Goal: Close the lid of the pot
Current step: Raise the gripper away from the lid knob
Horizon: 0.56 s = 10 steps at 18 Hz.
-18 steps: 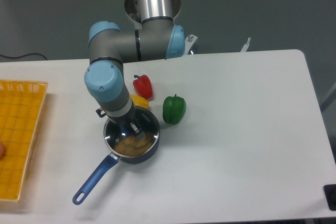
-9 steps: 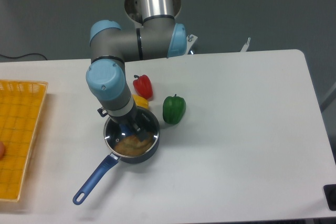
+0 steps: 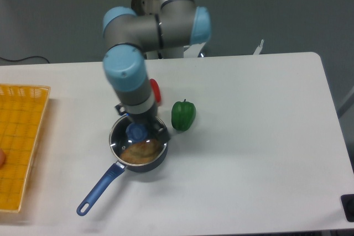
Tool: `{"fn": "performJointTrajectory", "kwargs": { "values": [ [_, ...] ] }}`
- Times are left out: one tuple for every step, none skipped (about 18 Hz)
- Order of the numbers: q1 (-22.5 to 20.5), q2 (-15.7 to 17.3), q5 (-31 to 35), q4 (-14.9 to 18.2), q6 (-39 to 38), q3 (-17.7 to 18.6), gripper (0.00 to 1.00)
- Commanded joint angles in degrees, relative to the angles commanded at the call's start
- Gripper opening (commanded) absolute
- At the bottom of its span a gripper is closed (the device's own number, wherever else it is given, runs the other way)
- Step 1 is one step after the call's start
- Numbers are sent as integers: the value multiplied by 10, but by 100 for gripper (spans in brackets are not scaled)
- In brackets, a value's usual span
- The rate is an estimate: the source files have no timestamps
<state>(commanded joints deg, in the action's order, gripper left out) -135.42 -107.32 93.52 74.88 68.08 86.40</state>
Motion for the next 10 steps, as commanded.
{"fn": "performJointTrajectory", "kwargs": {
  "values": [
    [-22,11,-3,0,46,1,100],
    [-42,14,-6,0,90,2,100],
    [-57,15,-6,1,130,4,100],
    [-70,16,-6,4,160,4,100],
    [-89,21,-6,9,183,4,100],
    [-104,24,-6,12,206,5,100],
    [-113,25,-6,13,224,5,100],
    [-124,26,-6,13,241,5,100],
    [-137,27,-6,13,255,5,100],
    [-149,28,-7,15,268,8,100]
  ]
}}
